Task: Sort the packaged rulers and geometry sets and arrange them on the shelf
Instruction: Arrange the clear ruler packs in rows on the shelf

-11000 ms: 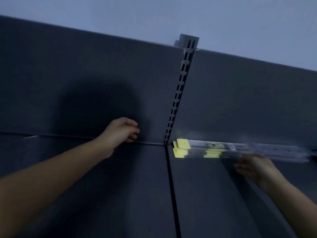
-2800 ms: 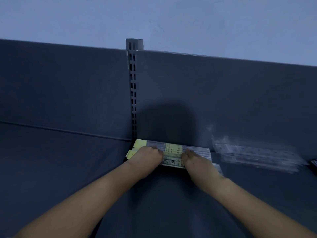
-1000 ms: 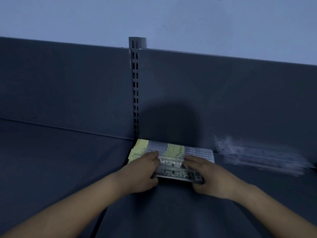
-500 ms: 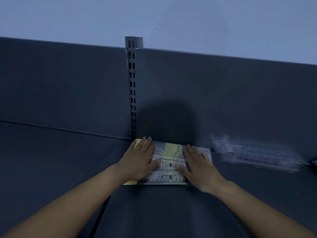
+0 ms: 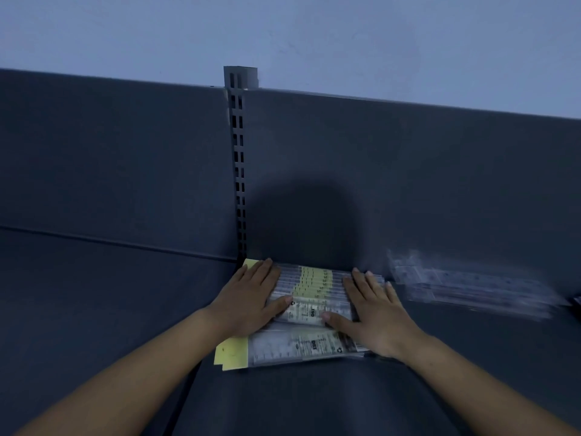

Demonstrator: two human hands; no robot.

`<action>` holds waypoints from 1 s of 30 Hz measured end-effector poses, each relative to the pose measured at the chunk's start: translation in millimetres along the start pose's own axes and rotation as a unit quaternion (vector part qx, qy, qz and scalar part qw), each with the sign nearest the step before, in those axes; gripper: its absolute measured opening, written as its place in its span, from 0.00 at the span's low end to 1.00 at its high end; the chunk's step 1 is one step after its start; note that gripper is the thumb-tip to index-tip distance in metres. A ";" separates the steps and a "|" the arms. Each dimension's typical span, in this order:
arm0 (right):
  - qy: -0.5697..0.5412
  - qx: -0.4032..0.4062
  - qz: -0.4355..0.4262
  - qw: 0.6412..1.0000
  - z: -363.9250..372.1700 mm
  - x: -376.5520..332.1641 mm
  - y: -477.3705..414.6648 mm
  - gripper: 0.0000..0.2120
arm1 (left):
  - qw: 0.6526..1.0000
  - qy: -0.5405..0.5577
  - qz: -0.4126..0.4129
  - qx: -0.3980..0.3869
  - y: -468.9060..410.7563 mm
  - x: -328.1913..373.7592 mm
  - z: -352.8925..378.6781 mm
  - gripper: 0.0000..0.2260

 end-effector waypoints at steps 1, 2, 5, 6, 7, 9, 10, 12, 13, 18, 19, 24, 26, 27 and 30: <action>-0.001 0.001 0.003 1.000 0.4 0.2 -0.1 0.54 | 1.000 -0.006 0.000 0.001 1.2 1.0 0.0 0.57; -0.004 0.001 0.005 1.000 1.3 0.3 -0.2 0.54 | 1.000 -0.009 -0.001 -0.001 2.8 2.3 0.5 0.57; -0.010 -0.013 0.008 1.000 5.5 0.3 1.9 0.54 | 1.000 0.003 -0.011 -0.013 6.2 3.8 4.5 0.58; -0.009 -0.018 0.008 1.000 6.3 0.9 2.9 0.54 | 1.000 0.009 -0.014 -0.017 6.2 4.1 5.5 0.58; -0.008 -0.021 0.007 1.000 6.8 1.5 3.9 0.53 | 1.000 0.012 -0.014 -0.021 5.8 4.7 5.9 0.57; -0.011 -0.022 0.003 1.000 6.8 1.6 6.0 0.50 | 1.000 0.007 -0.010 -0.029 4.7 6.6 5.3 0.56; -0.014 -0.021 0.002 1.000 6.5 1.4 7.2 0.49 | 0.999 0.002 -0.007 -0.034 4.3 7.6 4.6 0.55; -0.012 -0.021 0.008 1.000 7.9 1.9 9.1 0.47 | 0.999 -0.005 -0.007 -0.045 4.5 9.2 4.1 0.55; -0.012 -0.019 0.014 1.000 8.9 2.7 9.9 0.48 | 0.999 -0.006 -0.010 -0.051 4.9 10.1 4.7 0.55; -0.009 0.093 -0.036 0.995 -3.5 -3.7 23.9 0.50 | 0.999 -0.002 -0.024 -0.045 6.8 10.8 7.3 0.54; -0.003 0.101 -0.067 0.993 -4.6 -7.9 29.6 0.48 | 0.999 -0.003 -0.020 -0.035 9.6 12.0 4.5 0.51; 0.017 0.020 -0.118 0.993 10.6 -14.0 51.1 0.40 | 0.997 -0.045 0.048 -0.050 41.1 33.1 4.0 0.38; 0.019 0.014 -0.113 0.993 11.8 -14.9 57.1 0.38 | 0.995 -0.039 0.061 -0.067 55.4 38.7 11.1 0.38; 0.018 0.012 -0.109 0.994 12.7 -15.7 60.5 0.38 | 0.995 -0.034 0.064 -0.066 60.3 39.5 12.2 0.38; 0.009 0.006 -0.104 0.995 15.5 -18.8 72.5 0.40 | 0.996 -0.022 0.069 -0.050 68.7 40.1 12.1 0.38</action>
Point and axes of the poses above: each hand's wrist, its own y-axis away from the middle knuckle, its own z-axis out of the palm, x = y × z, the point moved 9 cm from there along -y, towards the middle knuckle, and after that the axes turned 15 degrees about z, right-handed, at the moved point
